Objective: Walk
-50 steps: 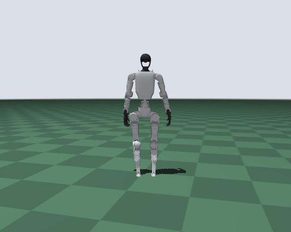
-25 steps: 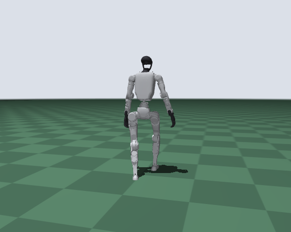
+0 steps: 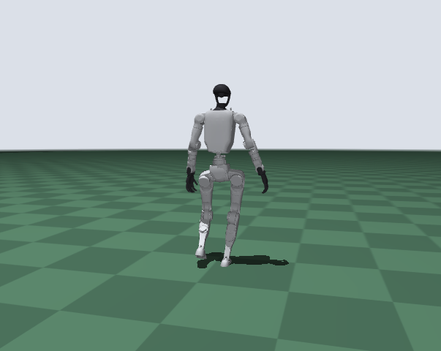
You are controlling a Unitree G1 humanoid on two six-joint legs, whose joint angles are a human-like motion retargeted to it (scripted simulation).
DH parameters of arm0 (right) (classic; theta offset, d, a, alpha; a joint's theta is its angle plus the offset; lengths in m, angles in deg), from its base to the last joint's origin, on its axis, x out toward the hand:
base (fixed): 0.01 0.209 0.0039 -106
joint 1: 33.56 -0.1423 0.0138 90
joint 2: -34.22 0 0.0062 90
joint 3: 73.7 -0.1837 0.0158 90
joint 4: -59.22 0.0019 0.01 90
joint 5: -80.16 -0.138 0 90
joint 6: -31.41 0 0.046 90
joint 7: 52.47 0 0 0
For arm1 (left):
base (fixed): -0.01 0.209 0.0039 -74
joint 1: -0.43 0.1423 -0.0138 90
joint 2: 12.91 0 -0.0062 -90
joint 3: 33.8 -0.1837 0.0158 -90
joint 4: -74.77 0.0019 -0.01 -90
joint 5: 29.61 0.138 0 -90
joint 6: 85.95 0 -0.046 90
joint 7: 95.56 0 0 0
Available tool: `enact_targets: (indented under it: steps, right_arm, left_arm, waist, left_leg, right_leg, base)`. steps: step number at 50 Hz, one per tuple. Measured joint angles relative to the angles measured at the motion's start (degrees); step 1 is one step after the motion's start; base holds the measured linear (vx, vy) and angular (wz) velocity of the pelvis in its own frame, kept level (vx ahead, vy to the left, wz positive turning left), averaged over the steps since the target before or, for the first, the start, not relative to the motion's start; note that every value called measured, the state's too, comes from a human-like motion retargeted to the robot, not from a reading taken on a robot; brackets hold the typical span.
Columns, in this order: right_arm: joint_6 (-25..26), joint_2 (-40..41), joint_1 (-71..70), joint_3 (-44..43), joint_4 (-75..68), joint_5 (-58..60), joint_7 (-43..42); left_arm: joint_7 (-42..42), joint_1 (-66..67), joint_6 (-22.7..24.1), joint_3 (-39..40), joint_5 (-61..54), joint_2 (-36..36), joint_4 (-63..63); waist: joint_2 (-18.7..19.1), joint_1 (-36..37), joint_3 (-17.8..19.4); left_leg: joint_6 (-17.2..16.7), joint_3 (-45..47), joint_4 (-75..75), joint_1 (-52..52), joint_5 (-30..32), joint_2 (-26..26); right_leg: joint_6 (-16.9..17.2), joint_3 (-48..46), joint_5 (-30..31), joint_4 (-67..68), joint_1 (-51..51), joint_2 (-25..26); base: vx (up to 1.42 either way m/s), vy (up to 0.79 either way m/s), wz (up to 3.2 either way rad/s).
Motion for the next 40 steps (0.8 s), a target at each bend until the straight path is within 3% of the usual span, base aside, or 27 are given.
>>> enact_targets:
  steps: [4,8,12,15,18,21,23,25,28,30,35,37,40]
  right_arm:
    - [-0.52,-0.67,-2.56,0.35,1.00,-0.10,0.10]
    - [-0.87,-1.25,-6.22,1.18,2.80,-0.89,-0.40]
    - [-1.67,-1.22,-8.97,1.89,5.38,-1.40,-1.29]
    - [-2.08,-0.75,-9.87,2.19,6.70,-1.97,-2.00]
    - [-2.08,-0.22,-9.33,2.29,6.81,-2.40,-2.25]
    - [-1.70,-0.11,-8.60,2.46,5.52,-2.56,-0.81]
    - [-1.58,-0.28,-8.06,2.64,4.69,-2.24,0.07]
    - [-1.56,-0.55,-7.45,2.98,4.14,-1.63,0.48]
    - [-1.43,-1.65,-7.10,3.22,4.31,-0.55,0.63]
    - [-1.23,-1.45,-5.93,3.24,5.05,0.04,0.35]
    - [-0.72,0.76,-3.46,2.13,4.64,-1.43,0.36]
    - [-0.28,1.82,-1.89,1.64,3.50,-1.76,0.32]
    - [0.42,3.16,0.29,0.64,1.07,-1.58,-0.17]
  left_arm:
    - [0.08,1.02,0.09,1.11,-0.89,0.42,-0.05]
    - [-0.50,1.85,0.25,2.18,-1.95,0.71,0.65]
    - [-0.48,3.46,0.29,3.34,-2.88,0.80,1.54]
    - [-0.17,4.81,0.06,4.80,-4.21,0.91,2.50]
    - [0.01,6.07,-0.27,6.95,-6.52,0.83,3.50]
    - [-0.49,6.33,-0.48,8.71,-9.03,0.01,4.08]
    - [-0.46,6.20,-0.35,8.95,-9.24,-0.42,3.57]
    - [-0.13,5.96,-0.06,8.50,-8.51,-0.68,2.57]
    - [0.05,4.17,0.38,7.57,-7.00,-0.50,0.95]
    - [0.17,3.39,1.01,6.79,-6.73,-0.42,-0.36]
    - [0.11,0.24,2.23,4.89,-7.43,-1.49,-2.70]
    - [0.10,-0.36,2.33,4.40,-7.17,-1.46,-3.13]
    - [-0.27,-1.31,1.87,3.67,-6.42,-1.49,-2.68]
  waist:
    - [-1.76,2.47,-0.51]
    - [-4.35,2.94,-1.95]
    - [-5.04,3.90,-3.57]
    - [-6.07,4.93,-5.31]
    - [-8.14,5.68,-7.06]
    - [-10.74,5.91,-6.74]
    - [-11.36,5.11,-6.04]
    - [-10.86,3.69,-5.30]
    - [-6.92,0.80,-3.66]
    - [-4.42,-1.52,-2.94]
    - [1.66,-4.86,-3.23]
    - [1.56,-5.48,-4.15]
    - [1.71,-5.48,-5.59]
  left_leg:
    - [-1.95,1.20,-20.58,-3.39,0.76,-6.09]
    - [-4.80,1.67,-47.39,-3.27,10.22,-13.63]
    - [-6.01,1.33,-56.65,-5.80,15.10,-16.42]
    - [-4.91,1.04,-56.20,-6.37,19.60,-18.45]
    - [-2.51,0.69,-50.26,-6.59,21.53,-22.15]
    - [0.65,-0.13,-46.52,-3.18,19.02,-27.36]
    - [2.28,-1.24,-45.70,0.20,16.81,-30.04]
    - [2.78,-3.07,-45.78,4.07,15.12,-31.86]
    - [1.67,-8.98,-50.44,12.52,14.95,-31.44]
    - [0.84,-12.89,-48.83,15.25,12.99,-30.52]
    - [-0.94,-23.18,-38.64,15.71,5.61,-26.69]
    - [-0.85,-26.08,-34.01,15.39,2.52,-27.40]
    - [-0.16,-25.86,-27.93,15.31,-2.34,-25.40]
  right_leg:
    - [1.16,3.60,-2.05,-4.67,7.06,-2.25]
    - [2.58,5.73,-3.62,-8.74,11.62,-5.66]
    - [3.08,7.16,-5.93,-7.53,13.90,-6.40]
    - [3.72,8.11,-6.05,-4.42,15.00,-8.02]
    - [6.59,10.55,-3.37,3.52,15.26,-10.34]
    - [12.10,14.14,4.08,17.17,13.35,-12.61]
    - [14.02,15.24,7.20,26.15,9.95,-14.22]
    - [12.61,15.49,5.31,31.96,5.23,-16.53]
    - [7.52,15.68,0.54,29.22,-1.72,-17.28]
    - [5.72,17.34,-1.08,22.81,-5.14,-15.05]
    - [8.03,33.48,5.21,0.42,-7.47,0.57]
    - [9.22,39.57,5.60,0.42,-6.93,4.47]
    - [9.74,41.08,4.77,1.50,-4.53,7.14]
  base:
    - [0.64,0.02,-0.53]
    - [0.63,0.07,-0.22]
    - [0.66,0.10,-0.31]
    - [0.72,0.11,-0.32]
    - [0.76,0.11,-0.04]
    - [0.73,0.10,0.20]
    - [0.70,0.07,0.56]
    - [0.69,0.05,0.77]
    - [0.69,0.00,1.21]
    - [0.67,-0.07,1.75]
    - [0.58,-0.17,2.02]
    - [0.46,-0.27,2.23]
    - [0.39,-0.30,2.36]
